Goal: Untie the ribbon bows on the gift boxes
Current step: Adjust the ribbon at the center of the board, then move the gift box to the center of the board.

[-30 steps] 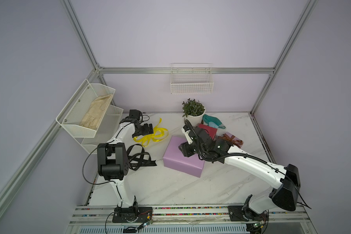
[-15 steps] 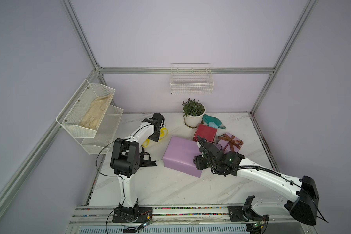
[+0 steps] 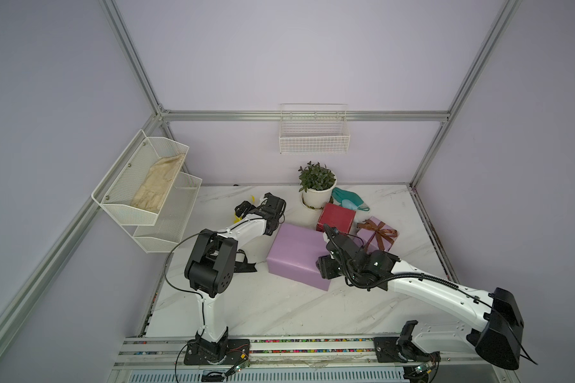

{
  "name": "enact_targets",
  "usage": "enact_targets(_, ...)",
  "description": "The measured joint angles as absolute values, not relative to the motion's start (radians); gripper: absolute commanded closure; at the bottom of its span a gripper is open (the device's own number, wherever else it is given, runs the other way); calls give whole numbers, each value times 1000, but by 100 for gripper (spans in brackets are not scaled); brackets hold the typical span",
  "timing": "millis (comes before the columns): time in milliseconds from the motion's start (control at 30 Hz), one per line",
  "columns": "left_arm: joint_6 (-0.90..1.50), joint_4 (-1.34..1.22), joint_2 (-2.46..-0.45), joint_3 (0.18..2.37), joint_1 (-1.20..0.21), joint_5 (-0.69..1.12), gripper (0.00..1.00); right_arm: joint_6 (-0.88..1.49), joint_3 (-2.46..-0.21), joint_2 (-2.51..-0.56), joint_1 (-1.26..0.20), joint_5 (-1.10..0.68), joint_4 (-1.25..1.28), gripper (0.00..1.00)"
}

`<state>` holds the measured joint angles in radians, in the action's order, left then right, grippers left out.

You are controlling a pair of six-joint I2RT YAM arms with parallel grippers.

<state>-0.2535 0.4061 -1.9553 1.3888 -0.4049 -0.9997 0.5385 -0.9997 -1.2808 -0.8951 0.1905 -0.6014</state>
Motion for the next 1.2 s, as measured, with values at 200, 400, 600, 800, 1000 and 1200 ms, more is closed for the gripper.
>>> enact_targets(200,-296,347,-1990,1389,-379,-1060,0,538,-1000,-1279,-895,186,-580,38)
enact_targets(400,-83,560,-1981,1468,-334,-818,0,538,-996,-1279,-895,164,-540,37)
enact_targets(600,69,689,-1831,1488,-300,-569,0,590,-989,-1272,-895,176,-575,23)
enact_targets(800,176,720,-1680,1515,-236,-260,0,654,-937,-1131,-895,219,-629,19)
enact_targets(1000,247,715,-1620,1506,-220,-39,0,685,-846,-1143,-894,151,-522,19)
enact_targets(1200,286,678,-1515,1416,-222,94,0,690,-855,-1337,-894,88,-296,21)
